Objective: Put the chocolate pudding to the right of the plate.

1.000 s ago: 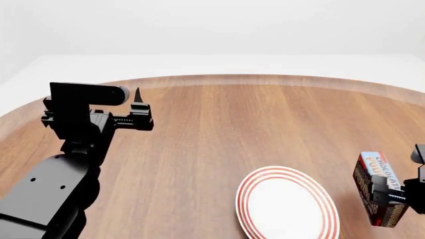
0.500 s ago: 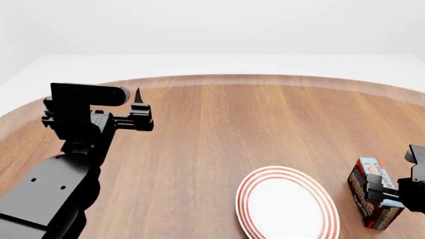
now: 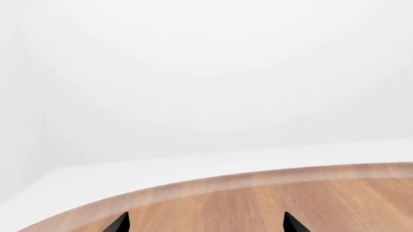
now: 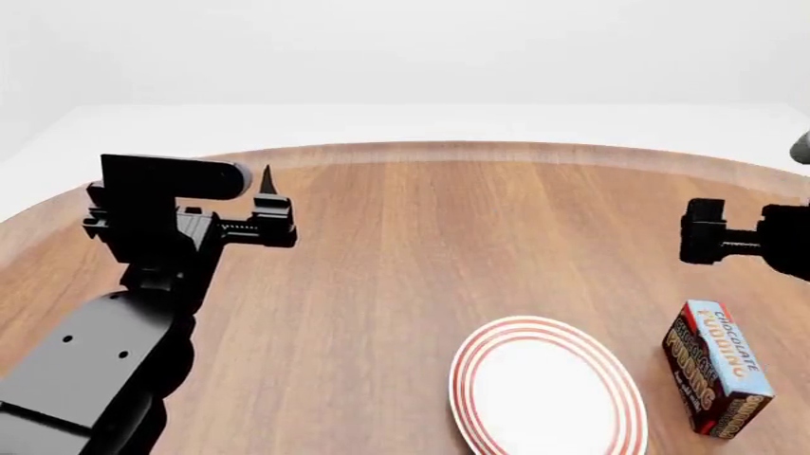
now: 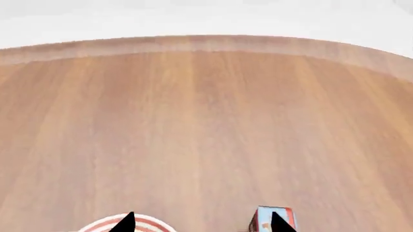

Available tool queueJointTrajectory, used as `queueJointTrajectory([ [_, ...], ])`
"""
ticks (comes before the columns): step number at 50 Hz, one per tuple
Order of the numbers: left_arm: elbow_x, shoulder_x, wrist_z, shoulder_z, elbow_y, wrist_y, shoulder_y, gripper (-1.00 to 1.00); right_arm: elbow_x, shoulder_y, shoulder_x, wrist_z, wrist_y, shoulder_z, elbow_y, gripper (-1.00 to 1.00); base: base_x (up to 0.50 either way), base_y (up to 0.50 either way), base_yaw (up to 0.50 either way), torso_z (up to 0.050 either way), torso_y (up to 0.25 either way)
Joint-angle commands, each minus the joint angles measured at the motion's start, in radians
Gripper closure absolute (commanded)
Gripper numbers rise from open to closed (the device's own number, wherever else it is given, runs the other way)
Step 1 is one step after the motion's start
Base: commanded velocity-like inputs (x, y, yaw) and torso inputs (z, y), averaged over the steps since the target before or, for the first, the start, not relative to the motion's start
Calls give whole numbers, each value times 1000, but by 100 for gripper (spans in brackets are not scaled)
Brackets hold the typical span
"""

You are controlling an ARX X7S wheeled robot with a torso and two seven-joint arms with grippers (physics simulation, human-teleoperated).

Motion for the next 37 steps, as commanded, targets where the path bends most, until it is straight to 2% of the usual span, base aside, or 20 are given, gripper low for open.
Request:
queueJointTrajectory([
  [1, -9, 5, -5, 7, 8, -16, -26, -100, 12, -159, -28, 162, -161, 70, -500, -100, 0, 0, 0, 0, 0],
  [2, -12, 6, -5, 10, 13, -21, -32, -100, -36, -189, -37, 194, -202, 67, -589, -100, 0, 0, 0, 0, 0],
  [6, -16, 6, -5, 14, 21, -26, -39, -100, -20, -210, -56, 221, -277, 113, -703, -100, 0, 0, 0, 0, 0],
  [10, -24, 7, -2, 7, 24, -20, -32, -100, -65, -244, -90, 257, -346, 136, -714, -100, 0, 0, 0, 0, 0],
  [12, -23, 7, -2, 8, 23, -17, -31, -100, -150, -272, -99, 261, -391, 132, -731, -100, 0, 0, 0, 0, 0],
  [20, -30, 5, -7, 5, 33, -26, -40, -100, -128, -316, -119, 245, -440, 144, -772, -100, 0, 0, 0, 0, 0],
  [22, -33, 6, -8, 7, 38, -30, -47, -100, -172, -317, -128, 242, -451, 134, -778, -100, 0, 0, 0, 0, 0],
  [24, -11, -5, -15, 31, 53, -20, -66, -100, -177, -312, -138, 261, -472, 151, -792, -100, 0, 0, 0, 0, 0],
  [27, -11, -12, -20, 45, 100, -44, -117, -100, -381, -316, -146, 285, -545, 140, -875, -100, 0, 0, 0, 0, 0],
  [37, -30, -9, -41, 50, 176, -121, -238, -100, -351, -300, -169, 285, -564, 154, -895, -100, 0, 0, 0, 0, 0],
])
